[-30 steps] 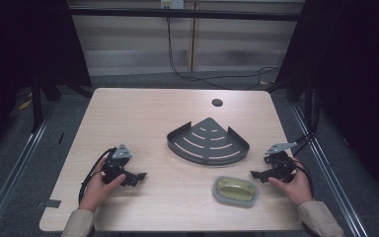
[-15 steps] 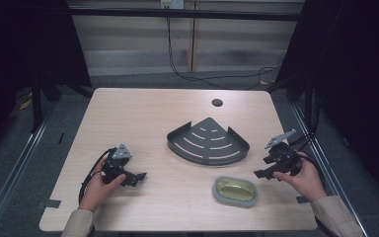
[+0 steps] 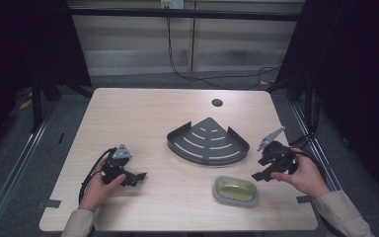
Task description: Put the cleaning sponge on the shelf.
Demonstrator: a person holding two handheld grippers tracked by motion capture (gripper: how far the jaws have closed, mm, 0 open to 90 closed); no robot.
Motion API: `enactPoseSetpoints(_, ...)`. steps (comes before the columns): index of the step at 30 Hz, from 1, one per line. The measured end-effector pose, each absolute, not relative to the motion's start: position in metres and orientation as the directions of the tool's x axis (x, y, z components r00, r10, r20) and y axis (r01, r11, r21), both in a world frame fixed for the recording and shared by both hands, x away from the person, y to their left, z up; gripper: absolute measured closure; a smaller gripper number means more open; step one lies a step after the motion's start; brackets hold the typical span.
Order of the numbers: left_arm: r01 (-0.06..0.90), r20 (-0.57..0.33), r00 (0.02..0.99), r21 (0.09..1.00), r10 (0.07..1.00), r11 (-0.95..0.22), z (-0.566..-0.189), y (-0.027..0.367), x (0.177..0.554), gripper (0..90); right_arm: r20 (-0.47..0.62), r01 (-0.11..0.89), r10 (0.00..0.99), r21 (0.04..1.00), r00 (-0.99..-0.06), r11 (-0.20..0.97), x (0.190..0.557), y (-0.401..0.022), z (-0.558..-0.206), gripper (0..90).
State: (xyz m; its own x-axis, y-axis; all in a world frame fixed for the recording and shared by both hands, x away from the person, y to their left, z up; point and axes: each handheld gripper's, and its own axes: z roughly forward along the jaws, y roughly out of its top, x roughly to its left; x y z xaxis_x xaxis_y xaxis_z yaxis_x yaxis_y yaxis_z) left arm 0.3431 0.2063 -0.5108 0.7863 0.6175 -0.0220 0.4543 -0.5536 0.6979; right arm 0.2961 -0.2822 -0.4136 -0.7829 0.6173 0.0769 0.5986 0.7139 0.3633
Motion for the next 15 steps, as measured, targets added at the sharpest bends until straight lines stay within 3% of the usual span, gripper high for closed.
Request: enactPoseSetpoints(15, 0.454, -0.021, 0.786, 0.698, 0.618, -0.554, -0.511, 0.206, 0.343, 0.0, 0.102, 0.514, 0.508, 0.282, -0.856, 0.81, 0.289, -0.25, -0.407, 39.7)
